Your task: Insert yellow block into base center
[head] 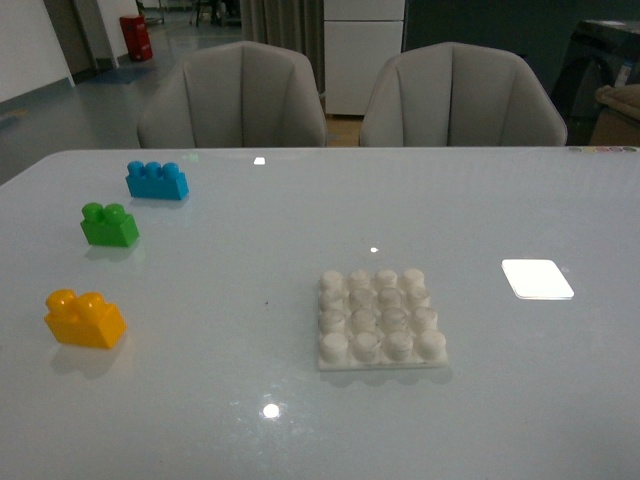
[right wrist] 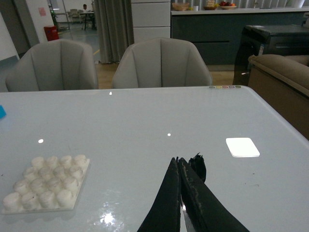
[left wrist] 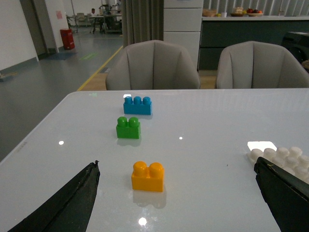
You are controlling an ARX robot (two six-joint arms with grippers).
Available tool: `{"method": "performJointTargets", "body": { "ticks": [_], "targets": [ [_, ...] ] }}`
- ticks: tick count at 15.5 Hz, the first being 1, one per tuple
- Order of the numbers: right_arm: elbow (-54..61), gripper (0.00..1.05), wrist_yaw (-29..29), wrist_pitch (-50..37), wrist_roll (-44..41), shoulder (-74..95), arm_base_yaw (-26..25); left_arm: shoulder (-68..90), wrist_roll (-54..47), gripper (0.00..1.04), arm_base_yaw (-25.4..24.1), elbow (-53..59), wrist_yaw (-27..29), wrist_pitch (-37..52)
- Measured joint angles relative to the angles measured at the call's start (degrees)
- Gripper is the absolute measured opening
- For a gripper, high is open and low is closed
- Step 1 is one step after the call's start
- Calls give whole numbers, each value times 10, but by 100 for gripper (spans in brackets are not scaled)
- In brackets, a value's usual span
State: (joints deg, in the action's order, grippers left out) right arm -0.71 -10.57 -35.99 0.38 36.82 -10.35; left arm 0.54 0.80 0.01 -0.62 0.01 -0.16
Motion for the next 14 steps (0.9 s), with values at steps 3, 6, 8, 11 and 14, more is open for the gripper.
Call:
{"method": "performJointTargets", "body": {
  "ticks": [3, 6, 8, 11, 14],
  "targets": [
    [0, 2, 35, 75, 0, -83, 34, 0, 0, 98, 0, 0, 0, 0],
    [0, 2, 96, 139, -1, -150, 107, 0, 0, 98, 0, 0, 0, 0],
    [0, 2, 106, 173, -1, -183, 103, 0, 0, 98, 0, 0, 0, 0],
    [0, 2, 106, 212, -1, -223, 103, 0, 0, 98, 0, 0, 0, 0],
    [0, 2, 106, 243, -1, -254, 103, 0, 0, 98, 0, 0, 0, 0]
  ]
}}
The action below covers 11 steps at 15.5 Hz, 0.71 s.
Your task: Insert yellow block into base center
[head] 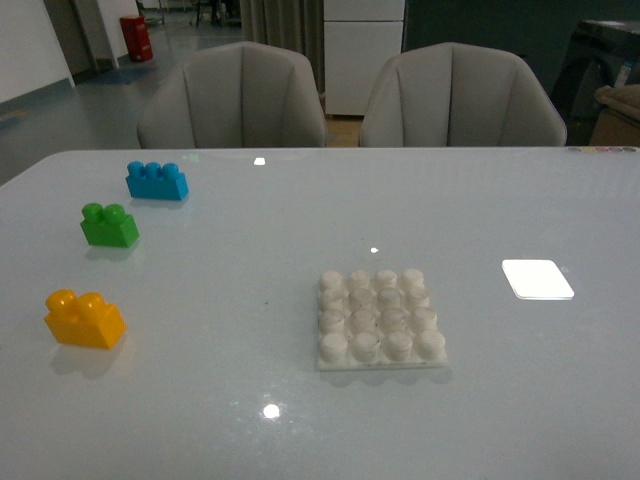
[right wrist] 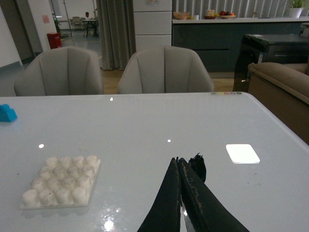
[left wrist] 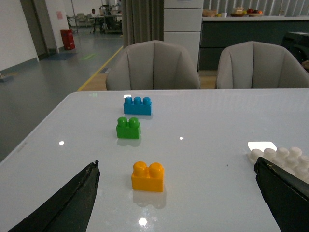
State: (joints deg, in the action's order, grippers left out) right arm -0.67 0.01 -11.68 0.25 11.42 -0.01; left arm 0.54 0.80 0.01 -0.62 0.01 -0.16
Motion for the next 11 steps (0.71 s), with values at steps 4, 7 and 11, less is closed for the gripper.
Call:
{"method": "performJointTargets", "body": {
  "ticks": [4, 7, 11],
  "targets": [
    [0, 2, 0, 118, 0, -108, 0, 0, 0, 98, 0, 0, 0, 0],
    [0, 2, 0, 117, -1, -112, 0, 0, 0, 98, 0, 0, 0, 0],
    [0, 2, 0, 119, -1, -112, 0, 0, 0, 98, 0, 0, 0, 0]
  ]
}}
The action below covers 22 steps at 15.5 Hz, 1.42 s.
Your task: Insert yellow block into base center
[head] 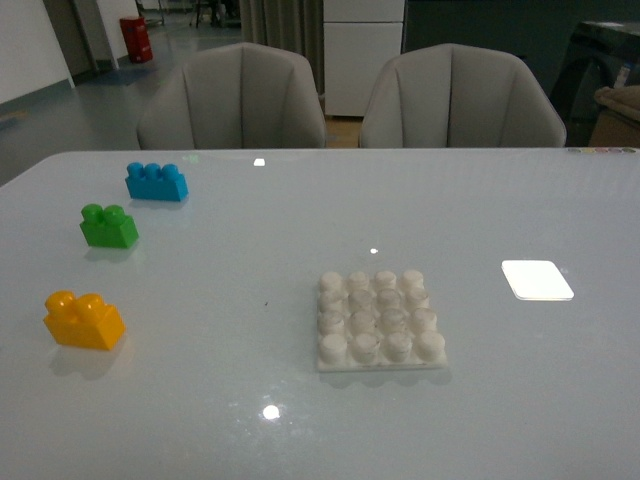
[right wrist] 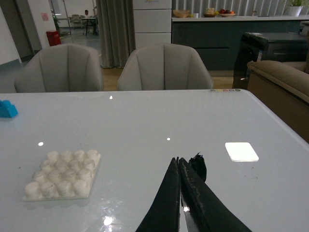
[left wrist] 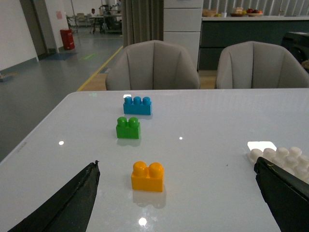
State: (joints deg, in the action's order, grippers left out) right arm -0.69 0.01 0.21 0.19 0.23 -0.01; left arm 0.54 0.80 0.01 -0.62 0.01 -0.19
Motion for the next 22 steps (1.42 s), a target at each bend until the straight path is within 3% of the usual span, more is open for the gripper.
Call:
{"method": "performJointTargets", "body": {
  "ticks": [2, 8, 14, 16, 17, 18, 20, 22],
  "targets": [
    [0, 22, 0, 0, 0, 0, 0, 0, 0, 98, 0, 0, 0, 0],
    [0, 97, 0, 0, 0, 0, 0, 0, 0, 98, 0, 0, 0, 0],
    [0, 98, 0, 0, 0, 0, 0, 0, 1, 98, 0, 0, 2, -2],
    [0, 98, 0, 0, 0, 0, 0, 71, 70, 98, 94, -33, 188, -75],
    [0, 98, 0, 0, 0, 0, 0, 77, 92, 98, 104, -34, 242, -67],
    [0, 98, 0, 0, 0, 0, 0, 82, 101, 98, 98, -36, 262, -38],
    [0, 98, 0, 0, 0, 0, 0, 151, 102, 98, 55, -43, 203, 49],
    [0, 98, 0, 0, 0, 0, 0, 328, 80, 98, -44, -52, 94, 219]
  ]
}}
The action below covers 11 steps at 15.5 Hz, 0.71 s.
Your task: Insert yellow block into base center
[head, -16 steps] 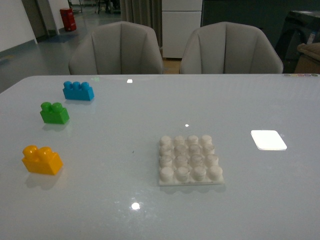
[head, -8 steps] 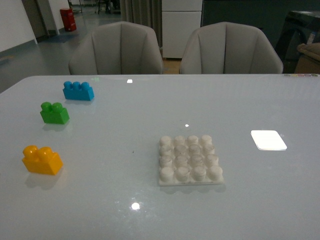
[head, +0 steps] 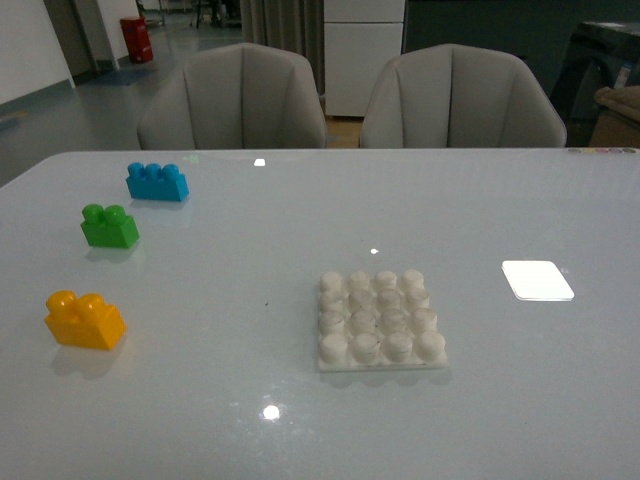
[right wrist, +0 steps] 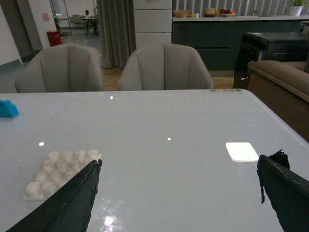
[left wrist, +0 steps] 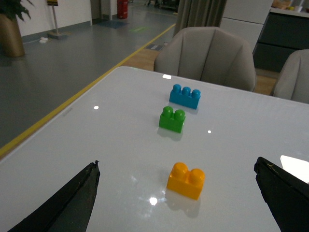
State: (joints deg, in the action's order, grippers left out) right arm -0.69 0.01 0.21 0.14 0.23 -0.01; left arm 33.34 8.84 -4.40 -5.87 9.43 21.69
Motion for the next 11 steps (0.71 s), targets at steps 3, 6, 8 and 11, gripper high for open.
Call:
{"method": "performJointTargets", "body": {
  "ticks": [3, 6, 8, 11],
  "targets": [
    [0, 98, 0, 0, 0, 0, 0, 338, -60, 98, -64, -122, -119, 219],
    [0, 98, 0, 0, 0, 0, 0, 590, -117, 98, -73, -265, -175, 158],
    [0, 98, 0, 0, 0, 0, 0, 672, -142, 98, -74, -339, -217, 85],
    [0, 98, 0, 0, 0, 0, 0, 702, -168, 98, -65, -413, -240, -10]
  ]
}}
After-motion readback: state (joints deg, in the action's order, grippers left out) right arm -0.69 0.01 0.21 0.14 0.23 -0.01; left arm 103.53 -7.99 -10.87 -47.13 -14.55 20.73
